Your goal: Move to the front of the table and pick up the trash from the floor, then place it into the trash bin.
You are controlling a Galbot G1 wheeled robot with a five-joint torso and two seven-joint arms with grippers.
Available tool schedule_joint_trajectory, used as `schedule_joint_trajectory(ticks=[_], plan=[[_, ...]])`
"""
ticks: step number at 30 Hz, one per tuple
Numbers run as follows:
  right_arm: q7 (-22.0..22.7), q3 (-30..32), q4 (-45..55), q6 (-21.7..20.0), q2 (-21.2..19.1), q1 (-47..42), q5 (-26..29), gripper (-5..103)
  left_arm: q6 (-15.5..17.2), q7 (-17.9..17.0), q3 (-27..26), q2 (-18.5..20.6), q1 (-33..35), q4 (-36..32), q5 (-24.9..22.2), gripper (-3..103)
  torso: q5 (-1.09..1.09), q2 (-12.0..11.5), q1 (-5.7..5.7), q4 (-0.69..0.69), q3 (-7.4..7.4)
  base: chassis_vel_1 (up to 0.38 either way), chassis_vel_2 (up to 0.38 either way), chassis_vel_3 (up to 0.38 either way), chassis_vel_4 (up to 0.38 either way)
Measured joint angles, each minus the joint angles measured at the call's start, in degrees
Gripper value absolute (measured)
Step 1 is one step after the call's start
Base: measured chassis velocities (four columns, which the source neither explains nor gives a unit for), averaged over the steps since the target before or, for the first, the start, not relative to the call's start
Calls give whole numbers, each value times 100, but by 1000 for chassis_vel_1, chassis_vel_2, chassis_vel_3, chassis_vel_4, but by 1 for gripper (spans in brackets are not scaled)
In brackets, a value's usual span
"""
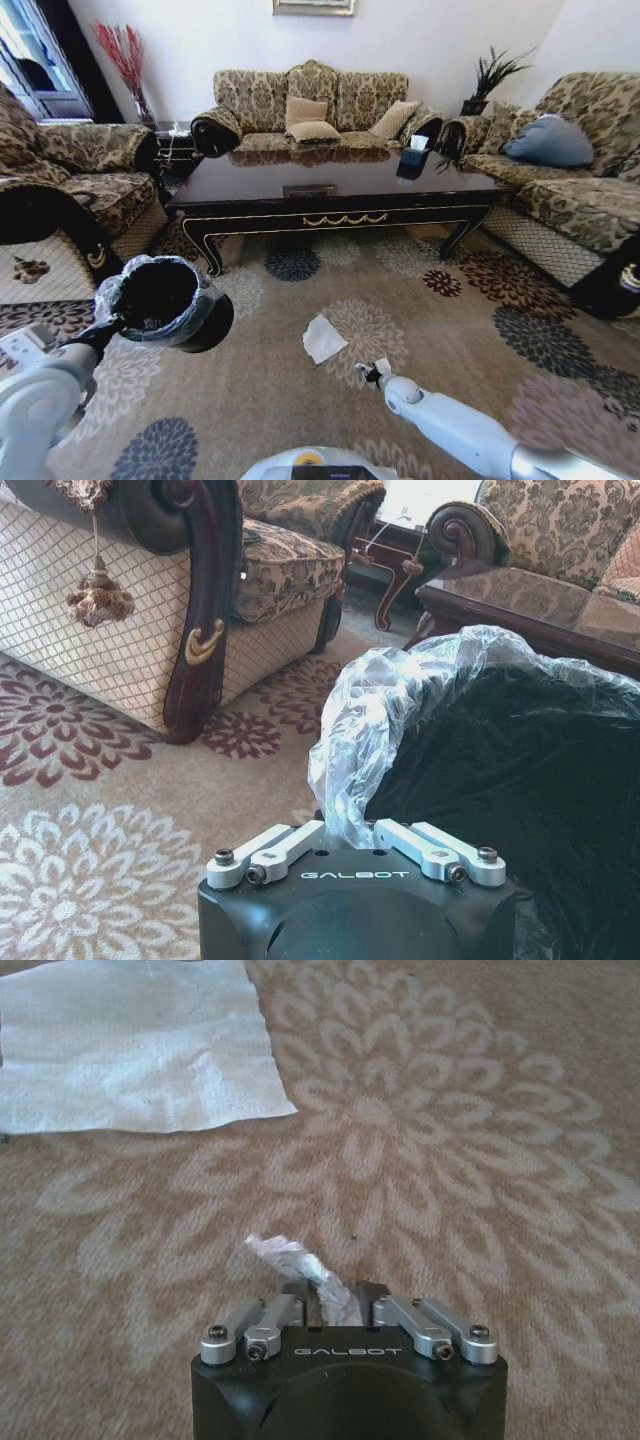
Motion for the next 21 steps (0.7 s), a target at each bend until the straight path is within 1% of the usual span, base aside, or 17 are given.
schedule_joint_trajectory(ticks=[3, 4, 5, 6, 7, 8, 10, 13, 14, 15, 17, 18, 19, 20, 21], plan=[[-108, 10, 29, 166, -52, -97, -106, 15, 0, 5, -3, -7, 5, 5, 3, 3, 0, 0, 0, -3, 0, 0, 0, 0, 0], [-108, 10, 29, 166, -52, -97, -106, 15, 0, 5, -3, -7, 5, 5, 3, 3, 0, 0, 0, -3, 0, 0, 0, 0, 0], [-173, 28, 45, 225, -84, -140, -140, 11, 0, 6, -3, -11, 5, 5, 7, 3, -3, 0, 0, -5, 0, 0, 0, 0, 0], [-209, 42, 70, 254, -107, -166, -154, 11, 0, 6, -2, -14, 5, 5, 7, 3, -4, 0, 0, -5, 0, 0, 0, 0, 0], [-231, 58, 108, 276, -130, -192, -168, 5, 0, 6, 2, -15, 3, 5, 8, 3, -4, 0, 0, -6, 0, 0, 0, 0, 0], [-262, 89, 190, 321, -173, -241, -189, 2, 0, 6, 18, -17, -1, 3, 14, 3, -3, 0, 0, -7, 1, 0, 0, 0, 0], [-283, 108, 232, 354, -189, -261, -198, 1, 0, 6, 26, -18, -3, 2, 17, 3, -3, 0, 0, -7, 1, 0, 0, 0, 0], [-514, 345, 523, 678, -240, -325, -210, 0, 0, 7, 87, -31, -11, -7, 50, 3, -2, 0, 0, -5, 1, 0, 0, 0, 0], [-514, 345, 523, 678, -240, -325, -210, 0, 0, 7, 87, -31, -11, -7, 50, 3, -2, 0, 0, -5, 1, 0, 0, 0, 0], [-584, 446, 683, 823, -250, -318, -208, 0, 0, 7, 122, -38, -14, -9, 77, 3, -2, 0, 0, -3, 1, 0, 0, 0, 0], [-711, 576, 1035, 1011, -279, -199, -208, 0, 0, 6, 191, -52, -18, -9, 112, 3, 0, -1, 0, -4, 1, 0, 0, 0, 0], [-711, 576, 1035, 1011, -279, -199, -208, 0, 0, 6, 191, -52, -18, -9, 112, 3, 0, -1, 0, -4, 1, 0, 0, 0, 0], [-810, 606, 1441, 1139, -319, 60, -144, 0, 0, 29, 260, -67, -27, -1, 148, 3, -1, -1, 0, -4, 1, 0, 0, 0, 0], [-879, 407, 2202, 1365, -349, 862, 212, 0, 0, 54, 352, -74, -53, 24, 196, 3, -3, -1, 0, 0, 1, 0, 0, 0, 0], [-879, 407, 2202, 1365, -349, 862, 212, 0, 0, 54, 352, -74, -53, 24, 196, 3, -3, -1, 0, 0, 1, 0, 0, 0, 0]])
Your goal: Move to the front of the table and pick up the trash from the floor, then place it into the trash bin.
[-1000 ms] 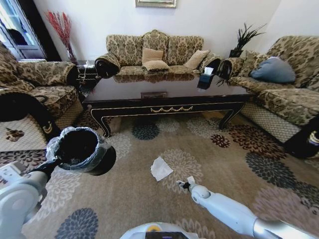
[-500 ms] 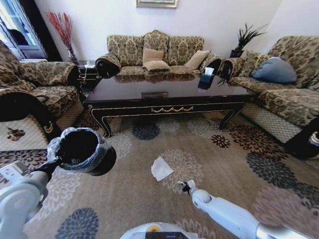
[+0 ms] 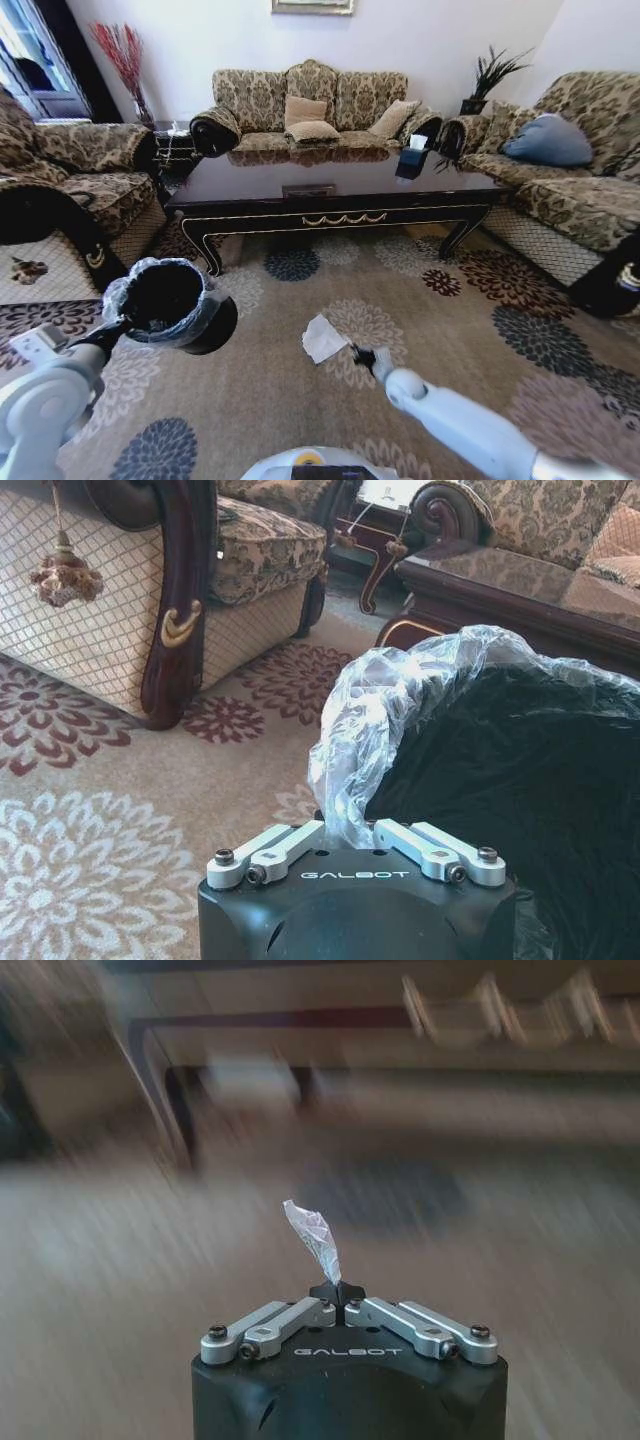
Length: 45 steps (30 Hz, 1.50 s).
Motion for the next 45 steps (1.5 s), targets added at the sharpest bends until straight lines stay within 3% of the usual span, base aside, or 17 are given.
schedule_joint_trajectory(ticks=[9, 15, 21, 33, 41, 42, 44, 45], plan=[[-434, -1120, 842, 878, 624, 2472, 858, 0, 0, 18, 131, 59, 31, -85, -12, 3, 0, 0, 0, -1, 0, 0, 0, 0, 0], [-463, -1986, 1055, 970, 1104, 3289, 961, 0, 0, 22, 180, 36, 36, -124, -24, 3, 0, 0, 0, -4, 0, 0, 0, 0, 0], [-442, -2687, 921, 972, 1796, 3673, 814, 0, 0, 28, 205, 5, 13, -127, -20, 3, 0, 0, 0, -2, 0, 0, 0, 0, 0], [-347, -2987, 370, 1029, 2630, 3779, 613, -3, 0, 32, 175, 30, 16, -146, -25, 3, 1, 0, 0, -2, -1, 0, 0, 0, 0], [-327, -3019, 157, 1029, 2660, 3771, 459, 27, 0, 59, 142, 42, 22, -132, -39, 3, 1, 0, 0, -3, 0, 0, 0, 0, 0], [-327, -3019, 157, 1029, 2660, 3771, 459, 27, 0, 59, 142, 42, 22, -132, -39, 3, 1, 0, 0, -3, 0, 0, 0, 0, 0], [-334, -3019, 154, 1026, 2621, 3772, 457, 38, 0, 65, 127, 47, 26, -119, -39, 3, 1, 0, 0, -3, 0, 0, 0, 0, 0], [-335, -3019, 161, 1024, 2601, 3772, 456, 38, 0, 68, 123, 48, 27, -116, -40, 3, 2, 0, 0, -3, -1, 0, 0, 0, 0]])
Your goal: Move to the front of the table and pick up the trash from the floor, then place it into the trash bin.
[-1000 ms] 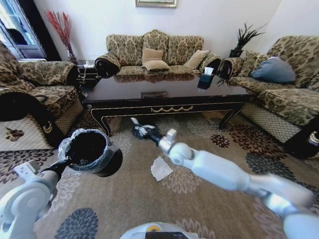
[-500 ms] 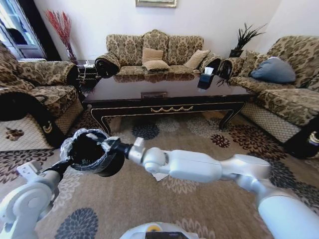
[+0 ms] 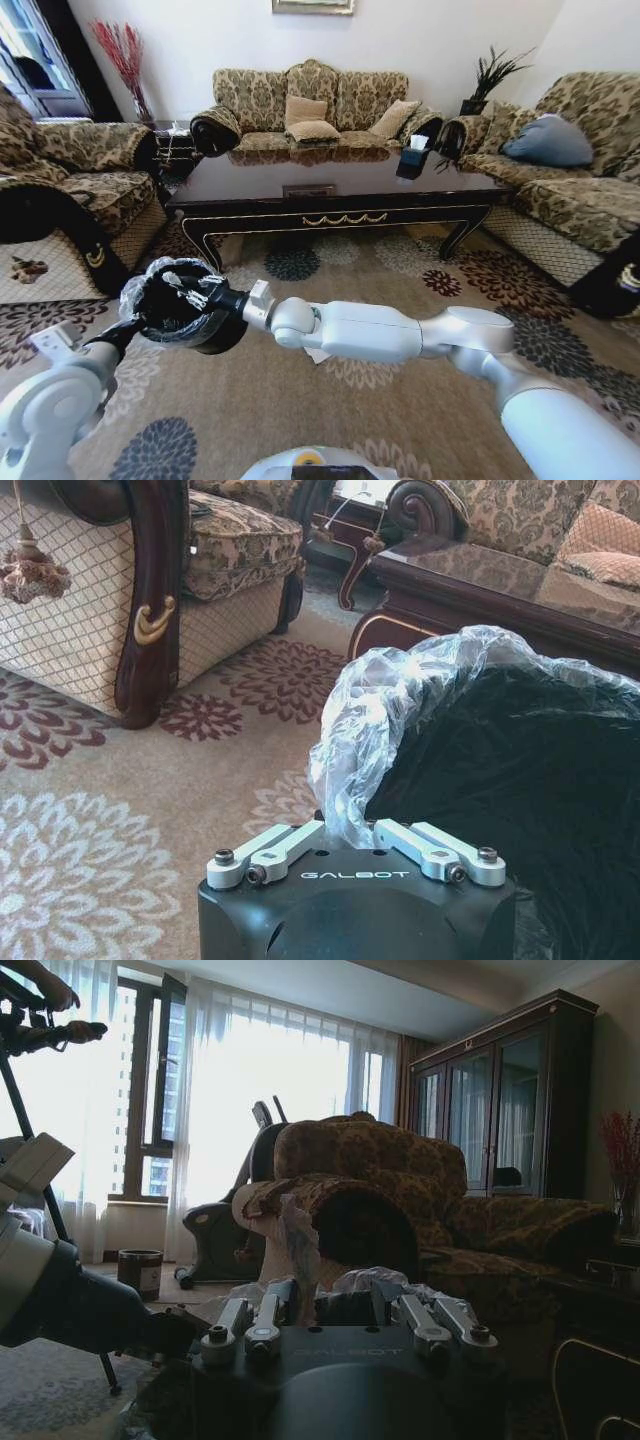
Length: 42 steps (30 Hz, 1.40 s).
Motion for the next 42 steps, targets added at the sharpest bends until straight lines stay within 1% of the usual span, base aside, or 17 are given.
schedule_joint_trajectory(ticks=[2, 3, 5, 6, 7, 8, 11, 12, 13, 14, 16, 17, 24, 34, 42], plan=[[-2, 1, 32, -3, -44, 1, -2, 50, 0, 6, -1, 0, 0, 3, -3, 3, 0, 0, 0, 0, 0, 0, 0, 0, 0], [-2, 1, 32, -3, -44, 1, -2, 50, 0, 6, -1, 0, 0, 3, -3, 3, 0, 0, 0, 0, 0, 0, 0, 0, 0], [-2, 6, 78, -7, -113, 1, -2, 61, 0, 6, -1, -4, 0, 5, -3, 3, 0, 0, 0, 0, 0, 0, 0, 0, 0], [-2, 16, 104, -9, -158, 3, -3, 61, 0, 6, -1, -8, -1, 5, -3, 3, 0, 0, 0, 0, 0, 0, 0, 0, 0], [-2, 28, 134, -10, -213, 3, -5, 65, 0, 6, -1, -9, -2, 5, -3, 3, 0, 0, 0, 0, 0, 0, 0, 0, 0], [-2, 28, 134, -10, -213, 3, -5, 65, 0, 6, -1, -9, -2, 5, -3, 3, 0, 0, 0, 0, 0, 0, 0, 0, 0], [-1, 58, 186, -10, -360, -20, -29, 82, 0, 7, -1, -17, -3, 5, -3, 3, 0, 0, 0, 0, 0, 0, 0, 0, 0], [-1, 62, 194, -10, -394, -38, -43, 82, 0, 7, 0, -19, -3, 2, -3, 3, 1, 0, 0, -1, 0, 0, 0, 0, 0], [0, 65, 196, -10, -425, -57, -60, 87, 0, 8, 0, -22, -3, 0, -3, 3, 1, 0, 0, 0, 0, 0, 0, 0, 0], [0, 65, 196, -10, -425, -57, -60, 87, 0, 8, 0, -22, -3, 0, -3, 3, 1, 0, 0, 0, 0, 0, 0, 0, 0], [2, 67, 191, -10, -468, -99, -100, 97, 0, 8, 0, -23, -2, -5, -3, 3, 1, 0, 0, 0, 0, 0, 0, 0, 0], [5, 64, 183, -12, -482, -115, -114, 99, 0, 8, 0, -23, -3, -10, -3, 3, 1, 0, 0, 1, 0, 0, 0, 0, 0], [16, 20, 96, -51, -562, -170, -159, 100, 0, 9, -19, -16, -10, -12, -8, 3, 1, 0, 0, 1, 0, 0, 0, 0, 0], [15, -31, 102, -76, -847, -125, -186, 100, 2, 18, -42, -16, -12, 31, -15, 3, 1, 0, 0, 0, 0, 0, 0, 0, 0], [16, -26, 180, -75, -971, -105, -186, 100, 2, 31, -14, -24, -26, 45, -14, 3, 1, 0, 0, 0, 0, 0, 0, 0, 0]])
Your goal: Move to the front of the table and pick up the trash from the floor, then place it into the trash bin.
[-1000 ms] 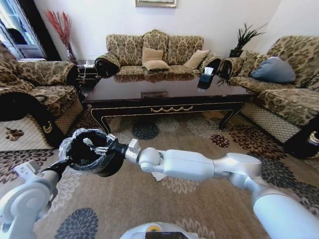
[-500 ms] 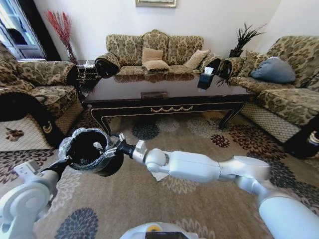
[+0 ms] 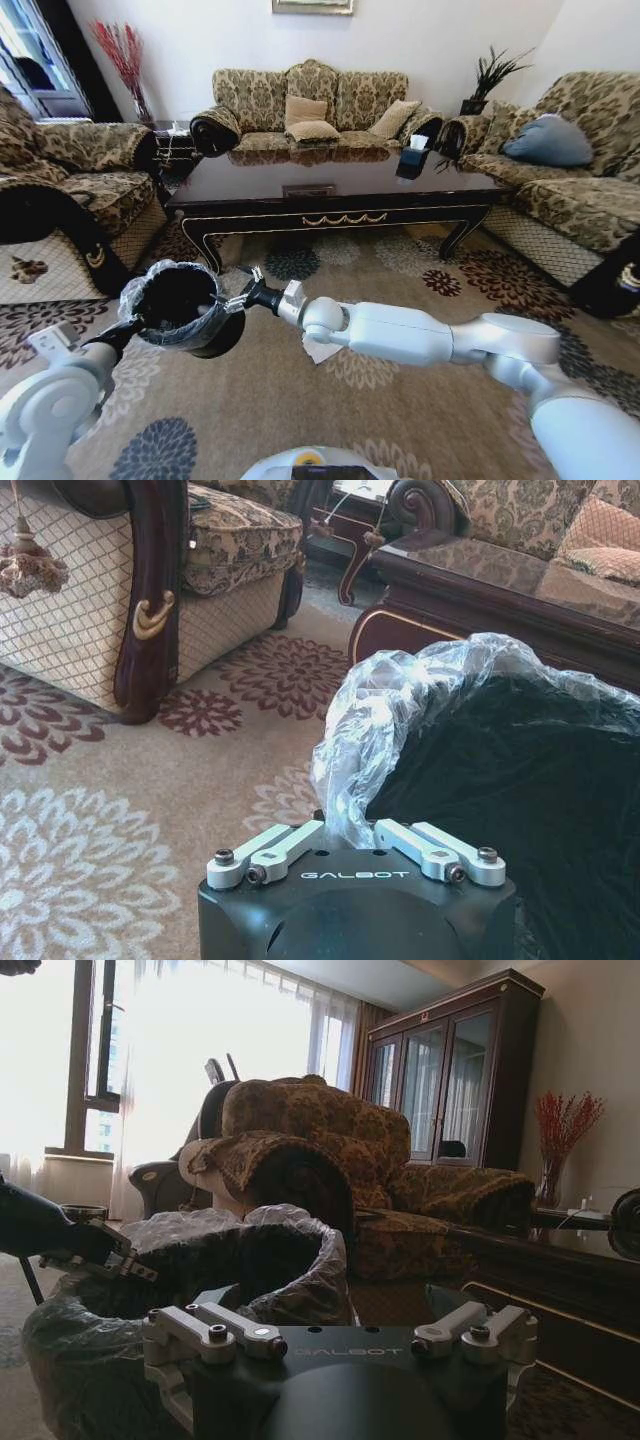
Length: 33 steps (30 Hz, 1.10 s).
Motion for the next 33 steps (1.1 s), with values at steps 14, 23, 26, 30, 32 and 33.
schedule_joint_trajectory(ticks=[14, 23, 26, 30, 32, 33], plan=[[273, 1313, -476, 30, -245, -586, 675, 100, -3, 64, -290, 60, 48, 249, -38, 3, -2, 0, 0, 1, 0, 0, 0, 0, 0], [2313, 1912, -1176, -1321, -279, -1987, 1061, 100, -3, 15, -1042, 246, -1, 514, -515, 3, 0, 0, 0, 1, 0, 0, 0, 0, 0], [2884, 2153, -1514, -1630, -87, -2412, 1459, 100, -3, -51, -1228, 303, 0, 529, -710, 3, 0, 0, 0, -1, 0, 0, 0, 0, 0], [3224, 2479, -1823, -1978, 86, -2803, 1909, 100, -3, -153, -1480, 367, -55, 554, -966, 3, -1, 0, 0, 1, 0, 0, 0, 0, 0], [3244, 2578, -1932, -2034, 152, -2929, 1947, 100, -3, -222, -1571, 389, -89, 559, -1097, 3, -2, 0, 0, 0, 0, 0, 0, 0, 0], [3247, 2639, -2013, -2068, 213, -3027, 1959, 100, -3, -275, -1642, 408, -114, 557, -1223, 3, -1, 0, 0, 0, 0, 0, 0, 0, 0]])
